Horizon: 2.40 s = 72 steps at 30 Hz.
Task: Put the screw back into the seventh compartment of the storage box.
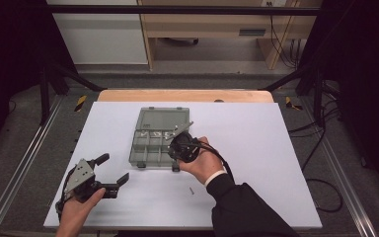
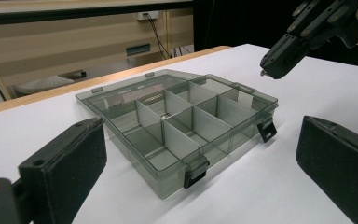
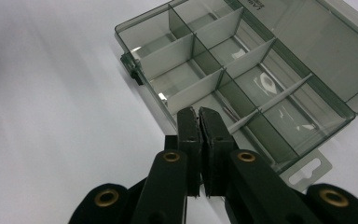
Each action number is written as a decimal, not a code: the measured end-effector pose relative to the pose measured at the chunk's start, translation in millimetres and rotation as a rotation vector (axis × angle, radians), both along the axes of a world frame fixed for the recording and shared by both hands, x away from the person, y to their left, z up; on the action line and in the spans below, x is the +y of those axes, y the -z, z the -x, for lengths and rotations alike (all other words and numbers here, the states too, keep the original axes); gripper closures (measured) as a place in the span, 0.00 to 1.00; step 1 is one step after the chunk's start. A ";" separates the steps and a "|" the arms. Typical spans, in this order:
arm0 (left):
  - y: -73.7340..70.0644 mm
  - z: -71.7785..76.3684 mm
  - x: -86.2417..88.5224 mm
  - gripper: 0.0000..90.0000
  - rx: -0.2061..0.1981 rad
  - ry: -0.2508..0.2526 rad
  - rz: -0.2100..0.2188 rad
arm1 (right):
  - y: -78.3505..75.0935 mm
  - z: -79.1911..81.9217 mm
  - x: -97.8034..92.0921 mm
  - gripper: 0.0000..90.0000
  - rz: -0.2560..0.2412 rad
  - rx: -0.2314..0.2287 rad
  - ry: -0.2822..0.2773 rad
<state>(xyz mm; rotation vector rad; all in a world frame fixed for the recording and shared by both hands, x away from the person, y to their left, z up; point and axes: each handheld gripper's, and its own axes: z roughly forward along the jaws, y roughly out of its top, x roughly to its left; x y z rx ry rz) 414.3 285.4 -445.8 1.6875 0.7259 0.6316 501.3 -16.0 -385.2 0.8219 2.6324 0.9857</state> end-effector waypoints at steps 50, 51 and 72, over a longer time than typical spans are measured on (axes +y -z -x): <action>-0.2 -0.1 0.4 0.02 -0.001 0.002 0.003 | 18.7 -22.4 19.3 0.97 -0.032 -0.040 0.049; -0.2 -0.1 0.5 0.02 0.001 0.003 0.002 | 19.4 -22.4 19.9 0.97 -0.036 -0.039 0.050; 0.1 -0.2 0.2 0.02 0.003 0.004 0.002 | 25.2 -25.1 21.9 0.83 -0.026 -0.030 0.068</action>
